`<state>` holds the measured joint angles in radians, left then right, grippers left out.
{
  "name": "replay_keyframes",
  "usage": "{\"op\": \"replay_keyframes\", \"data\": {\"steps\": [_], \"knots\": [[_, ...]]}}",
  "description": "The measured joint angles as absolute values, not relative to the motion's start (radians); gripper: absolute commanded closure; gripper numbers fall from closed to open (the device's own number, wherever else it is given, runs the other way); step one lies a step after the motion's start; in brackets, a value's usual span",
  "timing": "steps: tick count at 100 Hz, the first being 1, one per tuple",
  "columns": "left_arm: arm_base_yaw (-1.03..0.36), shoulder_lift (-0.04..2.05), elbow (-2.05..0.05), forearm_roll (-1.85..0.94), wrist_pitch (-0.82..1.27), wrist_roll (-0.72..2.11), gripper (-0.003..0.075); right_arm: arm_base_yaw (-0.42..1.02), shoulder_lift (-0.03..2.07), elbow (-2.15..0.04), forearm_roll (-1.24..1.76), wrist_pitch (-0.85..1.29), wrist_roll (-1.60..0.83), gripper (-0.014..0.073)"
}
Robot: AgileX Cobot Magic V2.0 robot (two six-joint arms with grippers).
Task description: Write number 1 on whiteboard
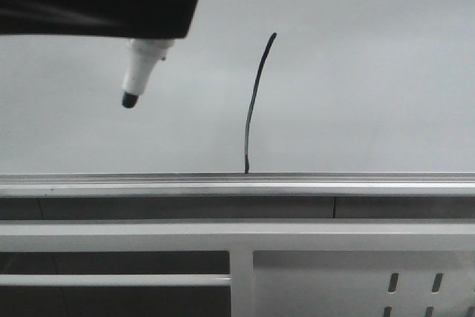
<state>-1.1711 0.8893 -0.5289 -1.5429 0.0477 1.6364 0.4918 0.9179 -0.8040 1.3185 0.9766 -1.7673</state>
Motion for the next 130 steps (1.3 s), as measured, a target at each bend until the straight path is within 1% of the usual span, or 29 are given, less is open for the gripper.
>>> {"op": "replay_keyframes", "data": {"steps": [50,57,74,84,116,120,125,130], "knots": [[-1.171,0.889,-0.529,-1.548,0.047,1.636,0.0538,0.492,0.918,-0.804,1.324,0.977,-1.767,0.0671],[-1.171,0.889,-0.529,-1.548,0.045,1.636,0.057,0.492,0.918,-0.804,1.324,0.977,-1.767,0.0671],[-1.173,0.889,-0.529,-1.545,0.045,1.644,0.0691,0.492,0.918,-0.804,1.326,0.975,-1.767,0.0671],[-1.175,0.889,-0.529,-1.535,0.045,1.659,0.0736,0.492,0.919,-0.804,1.328,0.975,-1.765,0.0671],[-1.177,0.889,-0.529,-1.527,0.047,1.663,0.074,0.489,0.919,-0.804,1.328,0.975,-1.76,0.0669],[-1.177,0.889,-0.529,-1.527,0.047,1.663,0.074,0.489,0.919,-0.804,1.328,0.975,-1.76,0.0659],[-1.177,0.889,-0.529,-1.527,0.047,1.663,0.074,0.489,0.919,-0.804,1.329,0.975,-1.76,0.0626],[-1.177,0.889,-0.529,-1.527,0.047,1.663,0.074,0.489,0.919,-0.804,1.329,0.975,-1.76,0.0557]]}}
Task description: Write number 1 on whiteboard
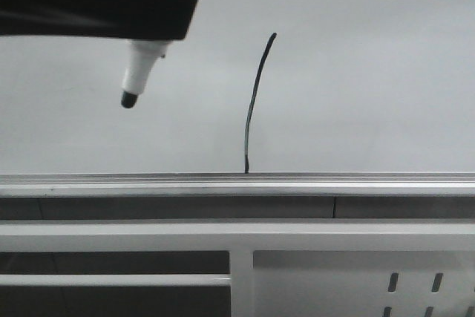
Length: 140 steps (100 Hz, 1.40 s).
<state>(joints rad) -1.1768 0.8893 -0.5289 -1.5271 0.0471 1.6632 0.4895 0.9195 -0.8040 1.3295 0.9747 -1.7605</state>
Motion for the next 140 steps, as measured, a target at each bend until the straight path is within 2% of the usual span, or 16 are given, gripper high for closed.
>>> {"op": "replay_keyframes", "data": {"steps": [4,14,21,28,46,51,58,73,92,104,126,140], "knots": [[-1.177,0.889,-0.529,-1.527,0.047,1.665,0.074,0.489,0.919,-0.804,1.329,0.975,-1.759,0.0496],[-1.177,0.889,-0.529,-1.544,0.041,1.665,0.074,0.489,0.919,-0.804,1.332,0.971,-1.759,0.0284],[-1.177,0.889,-0.529,-1.56,0.017,1.663,0.074,0.489,0.92,-0.804,1.334,0.957,-1.759,0.0181],[-1.177,0.889,-0.529,-1.574,-0.014,1.661,0.074,0.489,0.92,-0.804,1.336,0.94,-1.759,0.0146],[-1.177,0.889,-0.522,-1.612,-0.073,1.655,0.074,0.489,0.918,-0.804,1.338,0.905,-1.759,0.0152],[-1.177,0.889,-0.508,-1.632,-0.099,1.653,0.074,0.489,0.908,-0.804,1.338,0.897,-1.759,0.0174],[-1.177,0.889,-0.486,-1.656,-0.144,1.651,0.074,0.489,0.885,-0.804,1.338,0.892,-1.759,0.0279],[-1.177,0.889,-0.459,-1.673,-0.203,1.649,0.074,0.489,0.815,-0.804,1.33,0.868,-1.754,0.0673],[-1.177,0.889,-0.453,-1.677,-0.28,1.627,0.074,0.489,0.7,-0.802,1.19,0.847,-1.576,0.0662],[-1.177,0.889,-0.449,-1.594,-0.344,1.517,0.074,0.489,0.607,-0.774,1.037,0.844,-1.417,0.0662],[-1.177,0.889,-0.375,-1.243,-0.493,1.013,0.074,0.489,0.385,-0.664,0.833,0.758,-1.18,0.0662],[-1.177,0.894,-0.323,-1.027,-0.512,0.752,0.074,0.489,0.269,-0.602,0.758,0.7,-1.087,0.0662]]}}
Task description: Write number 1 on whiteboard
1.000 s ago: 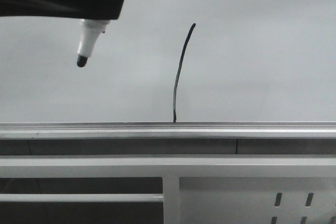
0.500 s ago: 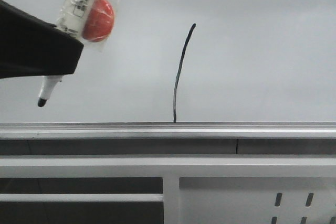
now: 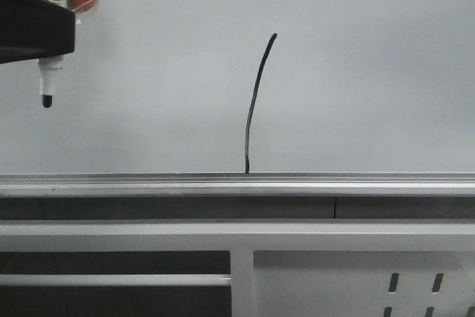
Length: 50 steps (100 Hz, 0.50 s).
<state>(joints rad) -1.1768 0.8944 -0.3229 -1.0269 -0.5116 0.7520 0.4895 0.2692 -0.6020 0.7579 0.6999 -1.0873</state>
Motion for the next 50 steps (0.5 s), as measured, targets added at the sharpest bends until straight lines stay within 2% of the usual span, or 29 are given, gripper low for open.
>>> {"op": "replay_keyframes", "data": {"steps": [50], "knots": [[-1.177,1.213,-0.313,-0.668,-0.737,0.265,0.074,0.489,0.236,-0.522,0.676,0.659,-1.045,0.0662]]}}
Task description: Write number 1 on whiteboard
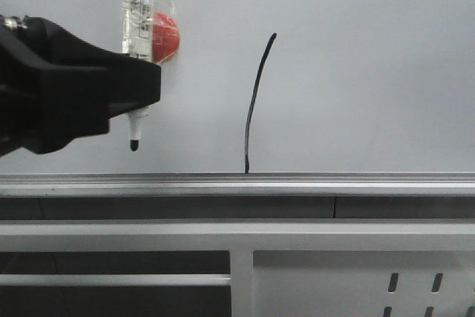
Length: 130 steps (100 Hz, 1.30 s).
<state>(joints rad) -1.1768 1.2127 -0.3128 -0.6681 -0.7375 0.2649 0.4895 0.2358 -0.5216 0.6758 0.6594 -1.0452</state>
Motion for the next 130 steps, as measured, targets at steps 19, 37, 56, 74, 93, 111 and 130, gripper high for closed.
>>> {"op": "replay_keyframes", "data": {"steps": [19,37,56,74,93,111,130], "knots": [[-1.177,1.307,-0.313,-0.589,-0.827,0.203,0.074,0.489,0.236,-0.522,0.665,0.659,-1.045,0.0662],[-1.177,1.4,-0.315,-0.569,-0.932,0.181,0.074,0.489,0.236,-0.522,0.665,0.655,-1.045,0.0663],[-1.177,1.477,-0.337,-0.589,-0.992,0.134,0.074,0.489,0.236,-0.522,0.665,0.654,-1.045,0.0663],[-1.177,1.501,-0.361,-0.63,-1.009,0.104,0.074,0.489,0.236,-0.522,0.664,0.654,-1.045,0.0663],[-1.17,1.503,-0.372,-0.628,-1.008,0.1,0.074,0.489,0.236,-0.522,0.664,0.654,-1.045,0.0663],[-1.157,1.503,-0.372,-0.616,-0.999,0.1,0.074,0.489,0.236,-0.522,0.664,0.654,-1.045,0.0663],[-1.157,1.503,-0.372,-0.616,-0.999,0.1,0.074,0.489,0.236,-0.522,0.664,0.652,-1.045,0.0663]]}}
